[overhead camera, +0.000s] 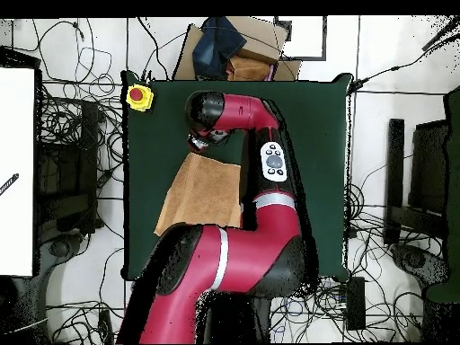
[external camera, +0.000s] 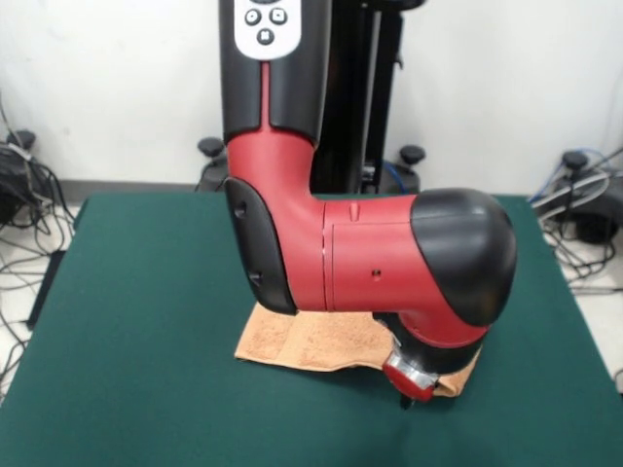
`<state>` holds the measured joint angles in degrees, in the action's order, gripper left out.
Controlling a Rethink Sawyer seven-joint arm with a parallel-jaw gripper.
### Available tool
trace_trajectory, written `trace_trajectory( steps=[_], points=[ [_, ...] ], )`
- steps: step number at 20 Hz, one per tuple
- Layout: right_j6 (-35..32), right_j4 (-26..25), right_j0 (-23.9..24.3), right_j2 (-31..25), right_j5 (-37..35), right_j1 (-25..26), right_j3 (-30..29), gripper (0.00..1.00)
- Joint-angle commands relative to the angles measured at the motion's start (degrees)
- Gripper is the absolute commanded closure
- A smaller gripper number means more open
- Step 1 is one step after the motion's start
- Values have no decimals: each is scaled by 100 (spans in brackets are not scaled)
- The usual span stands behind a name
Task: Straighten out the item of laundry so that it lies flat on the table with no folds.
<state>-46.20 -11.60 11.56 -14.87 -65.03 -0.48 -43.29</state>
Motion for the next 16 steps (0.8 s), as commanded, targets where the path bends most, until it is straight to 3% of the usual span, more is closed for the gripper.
trace_trajectory(
  steps=[1,7,16],
  points=[
    [-1251,96,17,20,235,-3,-411,0],
    [-1232,73,-32,-12,-26,413,24,0],
    [-1219,66,-66,28,-246,585,65,0]
  ],
)
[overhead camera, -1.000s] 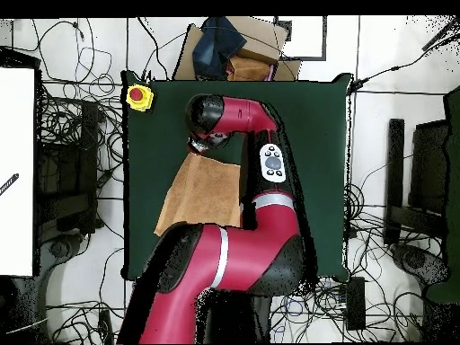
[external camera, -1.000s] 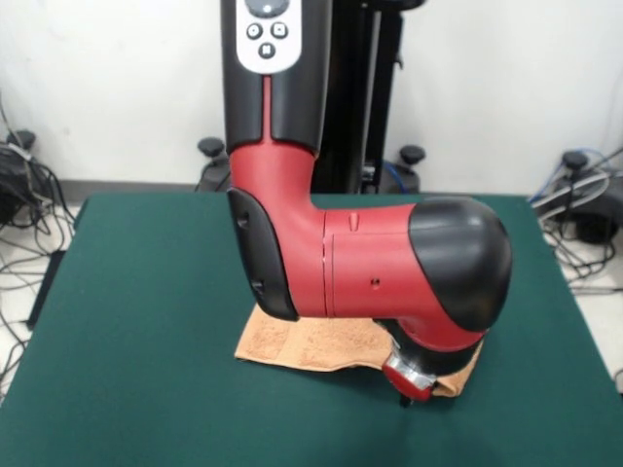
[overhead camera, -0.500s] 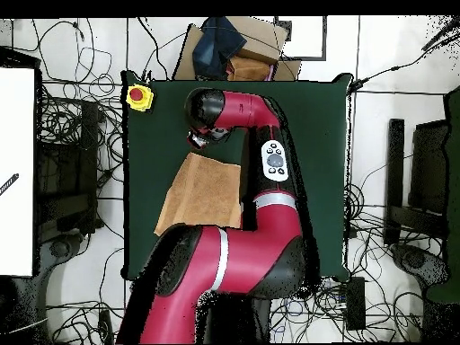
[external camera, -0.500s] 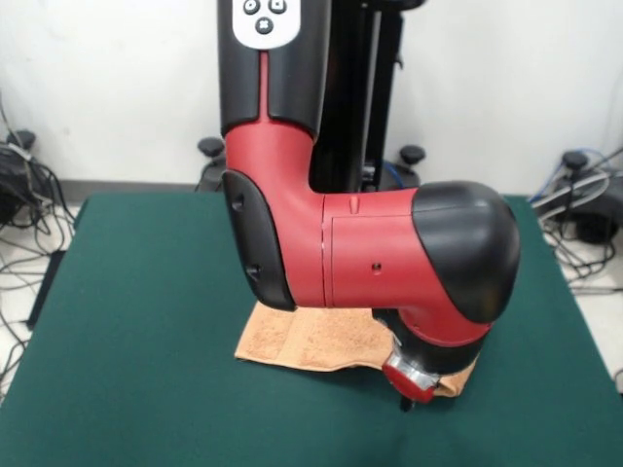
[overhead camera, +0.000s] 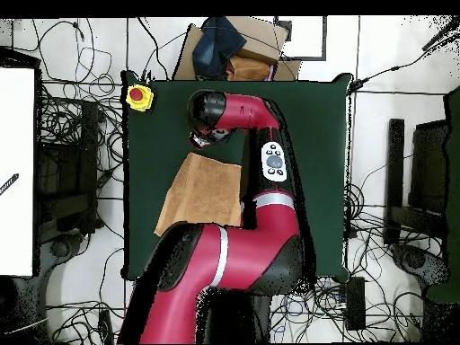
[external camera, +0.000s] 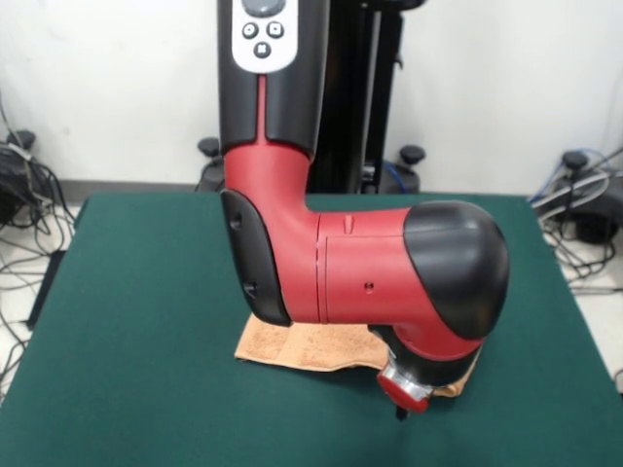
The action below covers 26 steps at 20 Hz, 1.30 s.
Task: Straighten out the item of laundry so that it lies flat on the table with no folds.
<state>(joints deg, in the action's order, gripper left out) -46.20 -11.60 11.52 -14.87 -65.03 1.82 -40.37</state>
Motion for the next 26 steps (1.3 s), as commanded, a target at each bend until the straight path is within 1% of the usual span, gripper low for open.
trace_trajectory(
  steps=[1,9,15,20,24,26],
  points=[
    [-1216,67,-69,31,-274,371,-208,0],
    [-1299,119,-8,94,-270,196,-565,0],
    [-1343,105,-47,123,-352,257,-475,0],
    [-1387,111,-20,155,-259,168,-689,0],
    [-1460,92,-74,243,-443,189,-656,0],
    [-1460,94,-78,274,-462,159,-730,0]
  ],
)
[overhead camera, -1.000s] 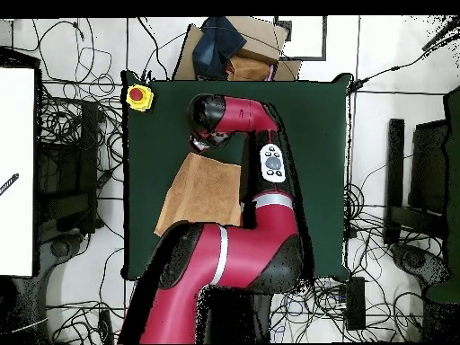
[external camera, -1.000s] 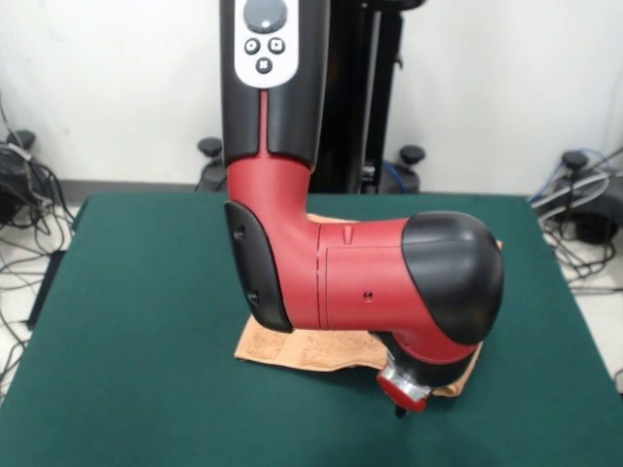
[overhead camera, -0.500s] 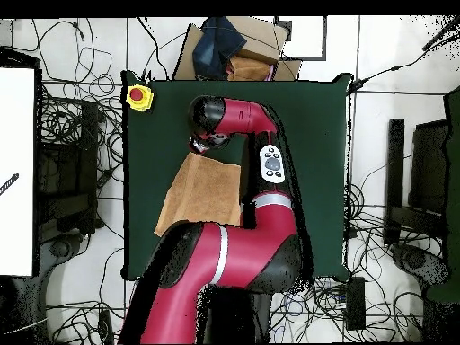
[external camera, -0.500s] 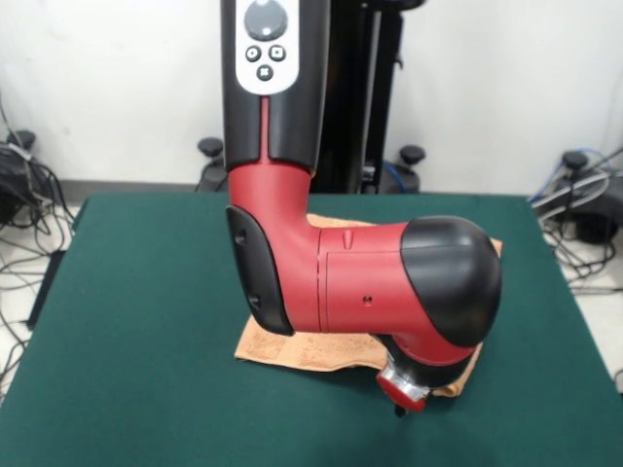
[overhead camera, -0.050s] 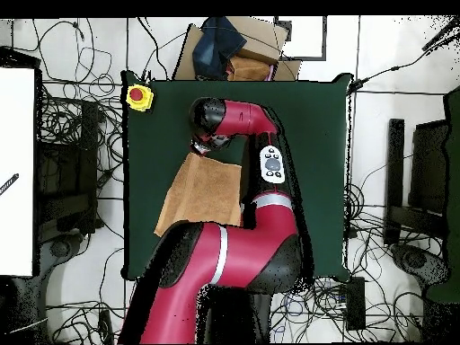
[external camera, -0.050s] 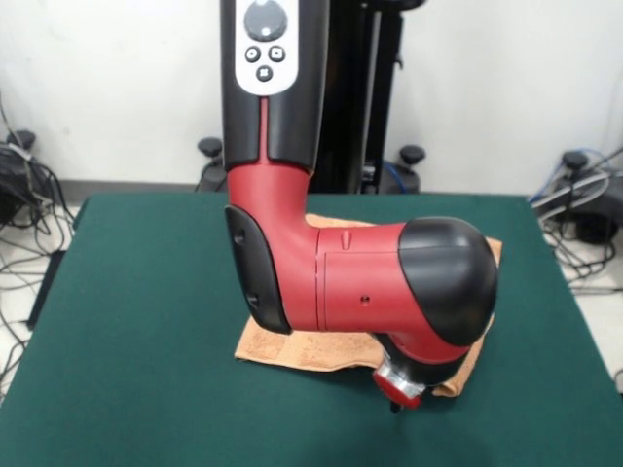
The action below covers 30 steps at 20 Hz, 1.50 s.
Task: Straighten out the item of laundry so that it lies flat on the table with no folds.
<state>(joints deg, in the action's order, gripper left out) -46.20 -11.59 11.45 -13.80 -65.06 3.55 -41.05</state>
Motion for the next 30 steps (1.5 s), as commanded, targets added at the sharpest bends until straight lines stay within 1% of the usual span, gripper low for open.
trace_trajectory(
  steps=[1,8,11,17,22,30],
  points=[
    [-1455,91,-77,183,-469,-23,-689,0],
    [-1479,160,-124,190,-520,6,-746,0],
    [-1484,191,-99,160,-450,-23,-912,0],
    [-1495,249,-84,147,-342,-22,-1067,0],
    [-1485,332,-92,146,-423,39,-1033,0],
    [-1413,315,-88,131,-311,68,-1000,0]
  ],
)
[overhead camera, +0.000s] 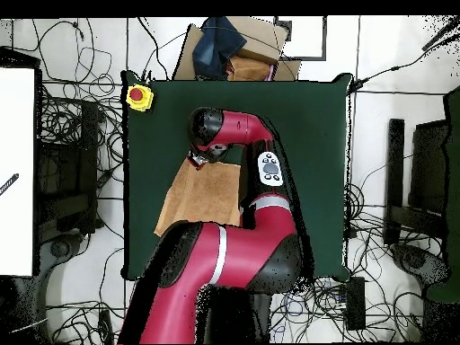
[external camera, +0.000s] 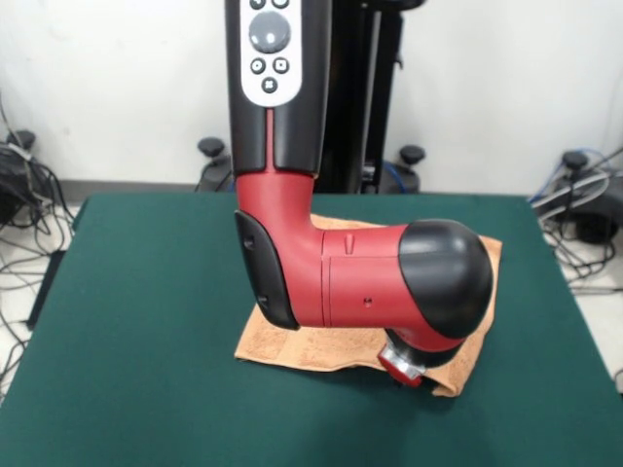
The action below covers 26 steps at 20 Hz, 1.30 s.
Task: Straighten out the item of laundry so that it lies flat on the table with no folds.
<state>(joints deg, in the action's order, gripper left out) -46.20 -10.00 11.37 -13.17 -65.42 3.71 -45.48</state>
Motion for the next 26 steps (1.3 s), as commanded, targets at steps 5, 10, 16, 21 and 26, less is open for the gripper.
trace_trajectory(
  steps=[5,10,16,21,26],
  points=[
    [-1420,165,-85,50,-228,49,-554,0],
    [-1393,134,-73,40,-92,122,-542,0],
    [-1381,96,-74,31,61,264,-429,0],
    [-1354,55,-34,31,306,260,-485,0],
    [-1348,36,-30,52,347,188,-573,0]
  ],
)
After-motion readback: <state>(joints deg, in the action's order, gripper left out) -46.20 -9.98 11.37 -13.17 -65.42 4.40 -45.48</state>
